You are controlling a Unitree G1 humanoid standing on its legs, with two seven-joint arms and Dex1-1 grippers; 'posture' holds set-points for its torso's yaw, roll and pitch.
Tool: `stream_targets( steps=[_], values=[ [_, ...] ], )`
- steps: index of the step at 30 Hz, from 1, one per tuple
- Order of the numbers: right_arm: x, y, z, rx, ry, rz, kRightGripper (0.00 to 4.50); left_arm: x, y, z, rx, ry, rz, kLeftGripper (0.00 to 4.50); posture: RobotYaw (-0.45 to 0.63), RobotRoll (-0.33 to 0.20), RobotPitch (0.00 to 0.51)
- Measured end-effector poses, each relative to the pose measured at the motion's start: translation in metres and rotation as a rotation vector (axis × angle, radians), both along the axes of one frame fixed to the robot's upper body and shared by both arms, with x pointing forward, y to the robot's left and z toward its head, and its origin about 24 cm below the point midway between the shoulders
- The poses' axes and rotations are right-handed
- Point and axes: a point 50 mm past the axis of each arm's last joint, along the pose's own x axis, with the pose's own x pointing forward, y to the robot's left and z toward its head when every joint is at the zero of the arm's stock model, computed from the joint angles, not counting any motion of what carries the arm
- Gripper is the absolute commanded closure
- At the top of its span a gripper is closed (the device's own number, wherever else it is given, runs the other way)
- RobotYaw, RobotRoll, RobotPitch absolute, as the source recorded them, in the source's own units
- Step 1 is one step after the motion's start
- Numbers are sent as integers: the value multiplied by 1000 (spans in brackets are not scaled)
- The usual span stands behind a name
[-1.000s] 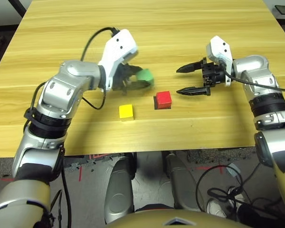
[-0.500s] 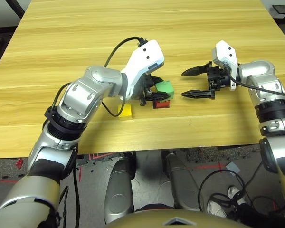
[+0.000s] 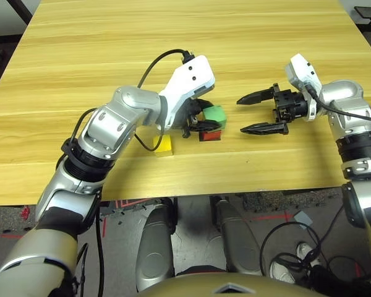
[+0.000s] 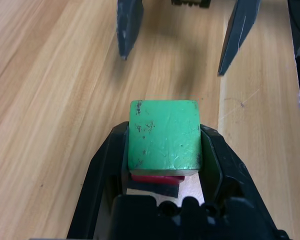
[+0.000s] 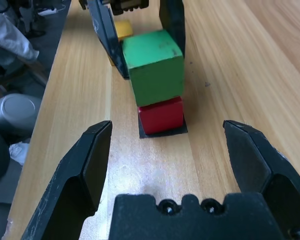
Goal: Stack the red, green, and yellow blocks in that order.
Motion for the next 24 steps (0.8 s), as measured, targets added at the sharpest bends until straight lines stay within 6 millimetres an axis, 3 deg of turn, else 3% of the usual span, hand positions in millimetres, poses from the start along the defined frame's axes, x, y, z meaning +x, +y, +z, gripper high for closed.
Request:
stream_targets(
  steps=[11,18,20,24],
  values=[
    [0,0,2,10,-2,4,0,-1,-1,-3,3,-5,-15,2442,119,-22,266],
    [1,1,2,11,-5,-3,0,0,-2,-3,2,-22,-15,39,135,-21,260],
    [1,1,2,11,-5,-2,0,0,1,-1,-1,-24,-17,39,139,-21,261],
    [0,0,3,10,-5,3,0,-4,28,14,42,-51,8,39,146,-19,262]
  ],
)
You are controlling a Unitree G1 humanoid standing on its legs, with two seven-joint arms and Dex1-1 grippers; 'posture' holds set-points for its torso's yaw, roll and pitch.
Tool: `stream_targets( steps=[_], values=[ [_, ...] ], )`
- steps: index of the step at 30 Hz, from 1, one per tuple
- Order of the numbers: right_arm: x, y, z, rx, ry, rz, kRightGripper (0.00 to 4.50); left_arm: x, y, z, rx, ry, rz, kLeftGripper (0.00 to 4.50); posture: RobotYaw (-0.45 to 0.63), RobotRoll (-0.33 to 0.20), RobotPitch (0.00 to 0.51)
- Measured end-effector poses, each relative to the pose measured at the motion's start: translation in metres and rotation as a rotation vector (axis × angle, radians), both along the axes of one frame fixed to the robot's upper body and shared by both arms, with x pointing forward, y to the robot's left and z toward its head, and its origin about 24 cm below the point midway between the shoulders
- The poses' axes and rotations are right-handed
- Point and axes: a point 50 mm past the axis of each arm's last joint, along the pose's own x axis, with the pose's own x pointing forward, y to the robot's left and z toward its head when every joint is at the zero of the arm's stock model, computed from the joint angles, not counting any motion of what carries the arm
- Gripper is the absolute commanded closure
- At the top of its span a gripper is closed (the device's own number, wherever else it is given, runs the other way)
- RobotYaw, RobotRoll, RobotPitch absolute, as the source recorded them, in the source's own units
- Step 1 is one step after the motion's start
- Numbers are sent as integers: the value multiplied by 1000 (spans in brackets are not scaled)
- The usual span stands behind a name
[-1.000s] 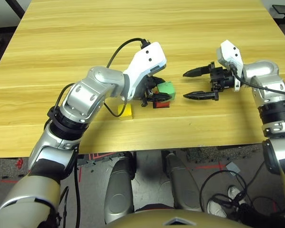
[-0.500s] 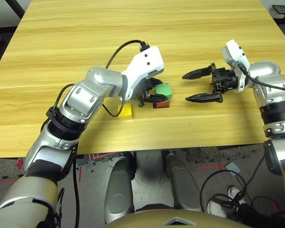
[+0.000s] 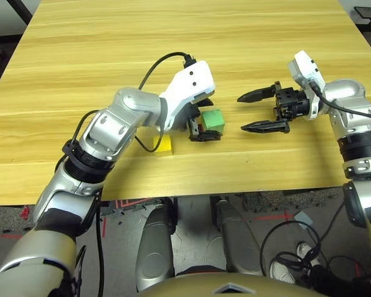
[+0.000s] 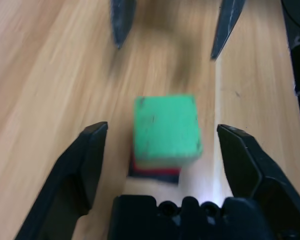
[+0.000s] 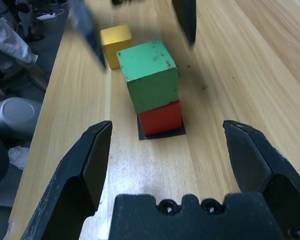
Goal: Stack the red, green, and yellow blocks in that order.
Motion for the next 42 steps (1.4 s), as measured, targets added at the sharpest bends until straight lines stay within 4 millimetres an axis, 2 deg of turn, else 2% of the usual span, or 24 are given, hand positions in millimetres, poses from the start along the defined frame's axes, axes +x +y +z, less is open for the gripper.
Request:
stream_targets(
  steps=[5,10,13,28,31,36,42],
  values=[
    [-2,-6,4,-7,-3,-4,0,-14,38,7,79,26,65,39,154,-16,266],
    [-2,-3,5,-8,2,10,0,-27,54,-8,106,89,93,39,163,-21,270],
    [-2,-2,7,-10,-3,13,0,-30,57,-18,105,116,113,39,164,-26,270],
    [0,-1,11,-13,4,9,0,-32,58,-46,91,125,163,39,154,-47,271],
    [0,-1,11,-15,9,5,0,-33,60,-53,102,126,171,652,155,-47,271],
    [0,-1,11,-21,9,2,0,-32,63,-59,105,130,184,2423,156,-46,271],
    [0,-2,11,-16,10,-2,0,-30,61,-51,107,111,196,2508,165,-33,271]
  ],
)
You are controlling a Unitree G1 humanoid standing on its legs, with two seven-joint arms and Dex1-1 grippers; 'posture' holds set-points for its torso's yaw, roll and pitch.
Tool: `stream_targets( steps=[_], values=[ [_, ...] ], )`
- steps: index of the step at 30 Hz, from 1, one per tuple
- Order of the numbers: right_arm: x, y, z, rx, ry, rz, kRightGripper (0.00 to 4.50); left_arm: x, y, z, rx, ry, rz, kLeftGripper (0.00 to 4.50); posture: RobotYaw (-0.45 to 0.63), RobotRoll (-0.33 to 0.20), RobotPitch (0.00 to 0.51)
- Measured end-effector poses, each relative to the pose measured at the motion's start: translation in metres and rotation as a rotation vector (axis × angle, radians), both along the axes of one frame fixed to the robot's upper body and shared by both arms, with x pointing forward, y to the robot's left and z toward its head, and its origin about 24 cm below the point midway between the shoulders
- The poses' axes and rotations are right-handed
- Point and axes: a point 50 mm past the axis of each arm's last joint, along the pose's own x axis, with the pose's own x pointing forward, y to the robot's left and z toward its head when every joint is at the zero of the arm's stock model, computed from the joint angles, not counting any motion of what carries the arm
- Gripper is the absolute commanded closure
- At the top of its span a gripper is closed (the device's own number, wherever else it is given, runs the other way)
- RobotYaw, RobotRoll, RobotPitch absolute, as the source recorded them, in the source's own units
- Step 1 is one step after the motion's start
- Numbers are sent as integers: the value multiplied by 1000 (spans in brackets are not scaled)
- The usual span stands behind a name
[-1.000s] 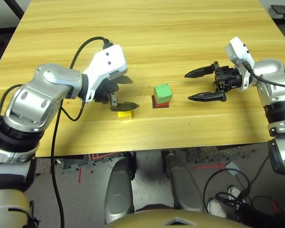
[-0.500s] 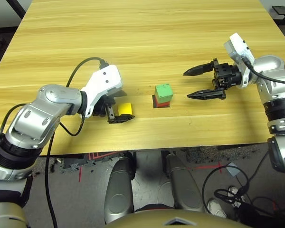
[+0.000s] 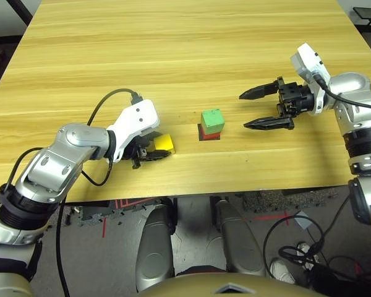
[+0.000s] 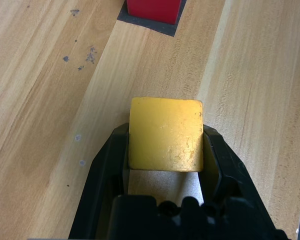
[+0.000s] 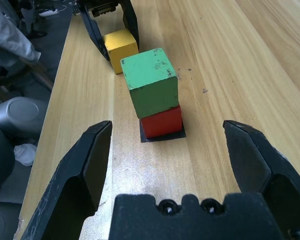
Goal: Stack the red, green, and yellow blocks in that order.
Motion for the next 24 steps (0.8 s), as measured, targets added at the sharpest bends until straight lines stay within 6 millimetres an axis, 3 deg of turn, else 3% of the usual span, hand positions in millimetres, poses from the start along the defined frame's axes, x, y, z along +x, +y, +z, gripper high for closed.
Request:
stream_targets(
  steps=[11,18,24],
  values=[
    [1,1,-1,11,-1,-6,0,7,-33,82,-41,-103,-34,2508,169,10,266],
    [1,-2,-10,23,20,-31,0,10,-61,104,-96,-87,-62,2508,132,27,263],
    [-3,-4,-18,28,25,-56,0,17,-76,94,-86,-26,-81,2508,101,34,260]
  ],
)
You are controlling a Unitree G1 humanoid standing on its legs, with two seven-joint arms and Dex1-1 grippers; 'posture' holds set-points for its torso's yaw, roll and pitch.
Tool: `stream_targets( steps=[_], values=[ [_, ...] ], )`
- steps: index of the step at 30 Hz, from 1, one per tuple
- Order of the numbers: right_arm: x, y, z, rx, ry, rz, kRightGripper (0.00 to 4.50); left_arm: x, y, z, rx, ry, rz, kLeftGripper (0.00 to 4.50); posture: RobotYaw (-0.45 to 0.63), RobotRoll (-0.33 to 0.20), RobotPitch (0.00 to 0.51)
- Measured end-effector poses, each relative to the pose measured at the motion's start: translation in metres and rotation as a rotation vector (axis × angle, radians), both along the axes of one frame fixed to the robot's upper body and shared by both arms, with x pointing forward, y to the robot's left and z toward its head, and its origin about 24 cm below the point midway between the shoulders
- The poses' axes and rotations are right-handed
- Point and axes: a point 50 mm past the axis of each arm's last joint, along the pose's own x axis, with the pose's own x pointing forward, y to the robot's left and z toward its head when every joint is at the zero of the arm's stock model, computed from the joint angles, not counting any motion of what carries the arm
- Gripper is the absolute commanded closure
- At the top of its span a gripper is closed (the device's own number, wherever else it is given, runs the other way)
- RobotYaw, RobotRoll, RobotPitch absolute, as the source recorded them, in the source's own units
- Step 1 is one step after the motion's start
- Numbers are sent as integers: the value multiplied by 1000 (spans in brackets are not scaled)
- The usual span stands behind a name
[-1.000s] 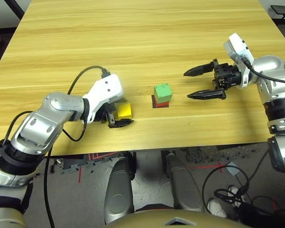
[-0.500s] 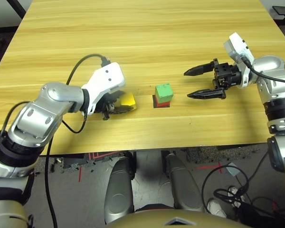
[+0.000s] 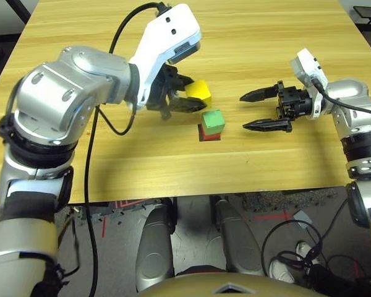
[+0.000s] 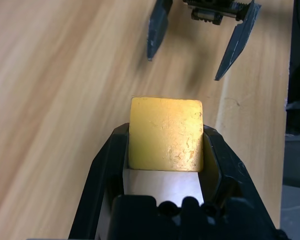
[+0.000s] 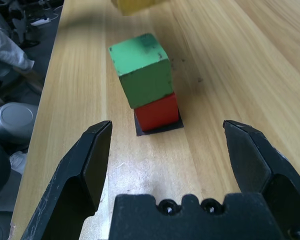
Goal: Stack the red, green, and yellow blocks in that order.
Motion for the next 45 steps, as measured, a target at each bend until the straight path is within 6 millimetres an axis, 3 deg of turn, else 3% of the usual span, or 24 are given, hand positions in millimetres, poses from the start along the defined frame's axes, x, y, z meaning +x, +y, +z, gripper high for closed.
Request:
stream_targets(
  steps=[18,43,45],
  values=[
    [-6,-3,-2,11,2,-42,0,4,-22,-8,5,20,-55,2508,73,30,263],
    [-6,-4,-1,17,-5,-57,0,8,-24,-15,54,-23,-74,2508,57,30,269],
    [-6,-4,-1,18,-5,-58,0,8,-23,-15,60,-25,-79,1777,58,29,268]
  ],
)
